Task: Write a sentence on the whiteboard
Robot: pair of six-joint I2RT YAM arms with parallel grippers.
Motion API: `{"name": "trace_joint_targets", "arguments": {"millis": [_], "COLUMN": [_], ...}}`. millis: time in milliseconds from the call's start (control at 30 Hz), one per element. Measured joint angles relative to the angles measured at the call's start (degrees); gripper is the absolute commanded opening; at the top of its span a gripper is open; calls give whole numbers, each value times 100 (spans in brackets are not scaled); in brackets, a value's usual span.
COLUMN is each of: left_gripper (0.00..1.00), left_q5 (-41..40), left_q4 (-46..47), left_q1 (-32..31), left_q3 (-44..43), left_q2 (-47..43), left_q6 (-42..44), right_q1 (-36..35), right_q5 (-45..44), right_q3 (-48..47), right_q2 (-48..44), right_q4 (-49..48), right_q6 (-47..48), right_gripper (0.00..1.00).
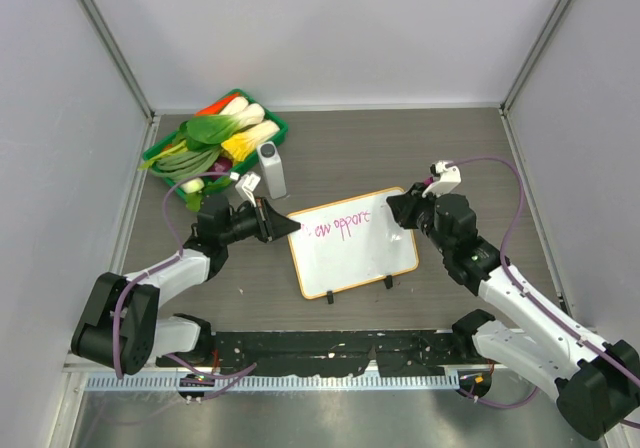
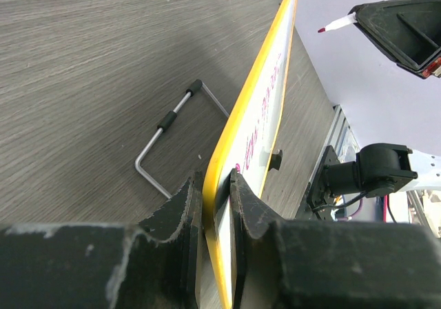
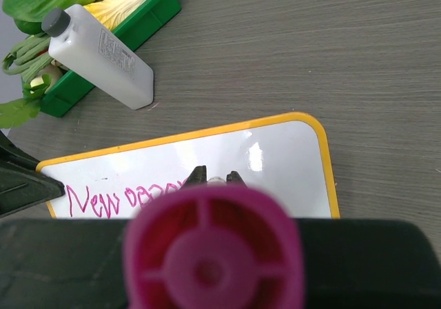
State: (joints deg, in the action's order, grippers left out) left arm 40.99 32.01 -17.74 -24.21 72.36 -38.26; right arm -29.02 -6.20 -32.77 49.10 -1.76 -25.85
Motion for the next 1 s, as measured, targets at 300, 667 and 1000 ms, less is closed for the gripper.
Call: {"name": "trace_joint_targets", "arguments": {"millis": [300,667,1000], "left_gripper": [0,0,0], "left_q5": [-2,-2,-2], "left_q4": [0,4,4], "left_q1": [-2,-4,-4], "left_q3": [0,0,0], "left_q2": [0,2,4], "left_q6": [0,0,-2], "right_q1": [7,22,22], "right_q5": [-15,-37,-48], "right_q3": [92,188,223], "right_q2": [-103,-249,-260], "right_q4": [-39,-81,-81], "right_q6": [2,22,26], "right_gripper": [1,1,1]}}
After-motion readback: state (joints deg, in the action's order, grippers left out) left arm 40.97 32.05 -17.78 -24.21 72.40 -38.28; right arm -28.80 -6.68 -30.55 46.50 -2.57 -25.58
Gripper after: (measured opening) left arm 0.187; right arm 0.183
